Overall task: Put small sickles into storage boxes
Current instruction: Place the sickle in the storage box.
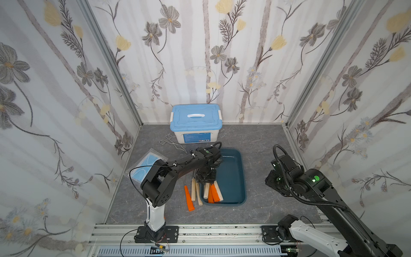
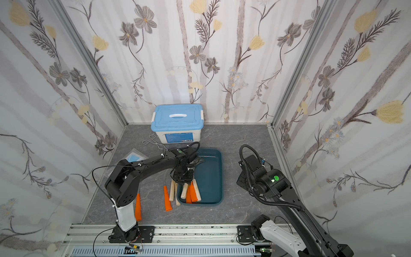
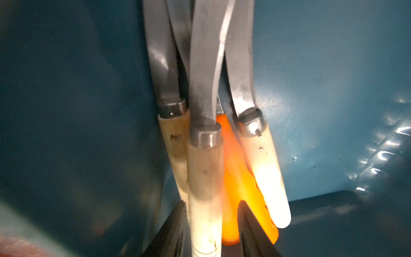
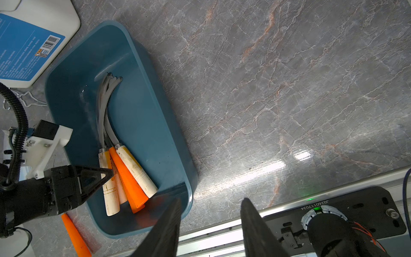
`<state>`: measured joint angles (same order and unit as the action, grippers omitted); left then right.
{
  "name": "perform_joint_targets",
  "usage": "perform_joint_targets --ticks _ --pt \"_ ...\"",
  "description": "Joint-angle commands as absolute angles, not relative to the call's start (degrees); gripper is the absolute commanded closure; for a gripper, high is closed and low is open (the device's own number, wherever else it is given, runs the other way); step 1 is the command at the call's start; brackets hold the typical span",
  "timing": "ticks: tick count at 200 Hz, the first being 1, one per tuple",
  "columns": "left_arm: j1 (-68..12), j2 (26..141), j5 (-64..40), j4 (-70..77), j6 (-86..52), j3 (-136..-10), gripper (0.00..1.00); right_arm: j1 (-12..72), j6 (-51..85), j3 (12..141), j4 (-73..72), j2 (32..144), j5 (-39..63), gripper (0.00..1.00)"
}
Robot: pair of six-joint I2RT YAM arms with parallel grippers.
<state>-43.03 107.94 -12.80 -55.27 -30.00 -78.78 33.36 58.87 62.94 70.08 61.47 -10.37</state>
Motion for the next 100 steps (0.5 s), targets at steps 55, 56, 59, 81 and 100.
perform_joint_targets --ticks 55,56,59,81,100 --pt "-43.0 107.0 -11.5 -55.9 -28.8 -82.5 0.52 33.3 59.6 63.2 69.1 61.3 -11.4 0.54" --pt "-43.0 107.0 -11.5 -56.0 -28.7 -82.6 0.52 33.3 59.6 63.2 69.1 61.3 -11.4 0.53" --pt "-43.0 107.0 -11.5 -56.0 -28.8 -82.8 0.52 33.4 59.6 63.2 69.1 61.3 -11.4 0.53" --pt "-43.0 106.9 -11.3 -56.4 -28.1 -85.5 0.51 33.3 59.6 63.5 69.3 61.3 -11.5 0.53" --pt "-43.0 106.2 -11.5 -56.8 -27.0 -87.2 0.5 33.3 59.5 63.5 69.4 61.3 -11.5 0.53"
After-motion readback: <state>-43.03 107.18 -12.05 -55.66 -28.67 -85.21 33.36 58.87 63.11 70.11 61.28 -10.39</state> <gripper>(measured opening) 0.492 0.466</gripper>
